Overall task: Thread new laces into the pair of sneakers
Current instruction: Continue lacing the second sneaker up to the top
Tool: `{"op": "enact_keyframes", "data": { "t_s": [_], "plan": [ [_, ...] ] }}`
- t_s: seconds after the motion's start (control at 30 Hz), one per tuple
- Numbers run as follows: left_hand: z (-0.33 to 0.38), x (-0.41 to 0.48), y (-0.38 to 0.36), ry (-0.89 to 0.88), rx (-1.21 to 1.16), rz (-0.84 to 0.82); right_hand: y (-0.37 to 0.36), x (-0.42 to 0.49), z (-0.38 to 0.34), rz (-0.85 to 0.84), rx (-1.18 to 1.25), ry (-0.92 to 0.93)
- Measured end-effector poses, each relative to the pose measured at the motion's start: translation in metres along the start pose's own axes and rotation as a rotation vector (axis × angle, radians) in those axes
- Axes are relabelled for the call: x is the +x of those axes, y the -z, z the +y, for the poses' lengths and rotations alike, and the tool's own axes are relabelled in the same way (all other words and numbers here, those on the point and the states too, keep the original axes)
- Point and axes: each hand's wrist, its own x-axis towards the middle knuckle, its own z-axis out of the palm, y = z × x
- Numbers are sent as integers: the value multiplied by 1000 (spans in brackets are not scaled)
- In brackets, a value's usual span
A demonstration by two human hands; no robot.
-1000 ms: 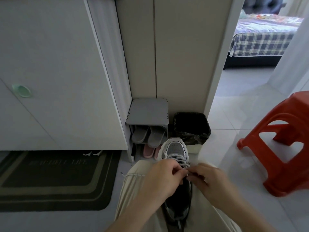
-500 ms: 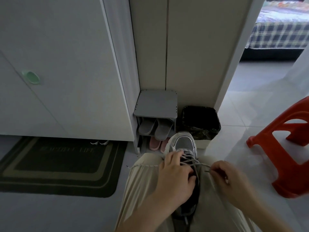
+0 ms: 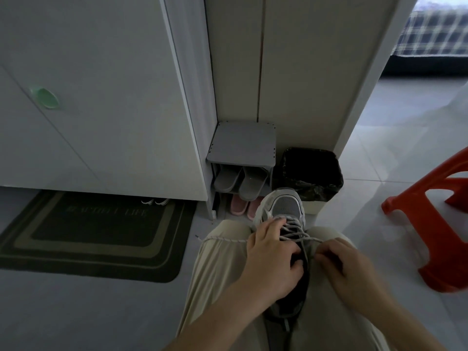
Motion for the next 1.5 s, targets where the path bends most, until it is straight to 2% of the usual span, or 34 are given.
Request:
{"op": "enact_keyframes", "data": {
  "t_s": [0.47,0.6,0.73,0.9,1.0,1.07,1.3,1.5],
  "plan": [
    [-4,2,-5,16,-49,27,-7,4,-7,-9,71,3],
    [-6,2,-4,12,-36,29,-7,5,-7,10,157,-72],
    [-7,2,-6,7,-39,64,-4,6,-12,2,220,-69],
    [-9,6,-5,-25,7,100,1,8,-15,-91,155,-87],
    [-8,8,0,-59,30,130,4,9,-19,-167,-93,-114],
    [-9,6,0,-74,27,169,1,9,-22,-137,-226,-114],
    [-26,-13,-3,-28,-125,252,0,6,-34,-38,-200,-229],
    [-45,-27,9,4,-175,321,4,6,-32,-46,-139,-263]
  ]
}}
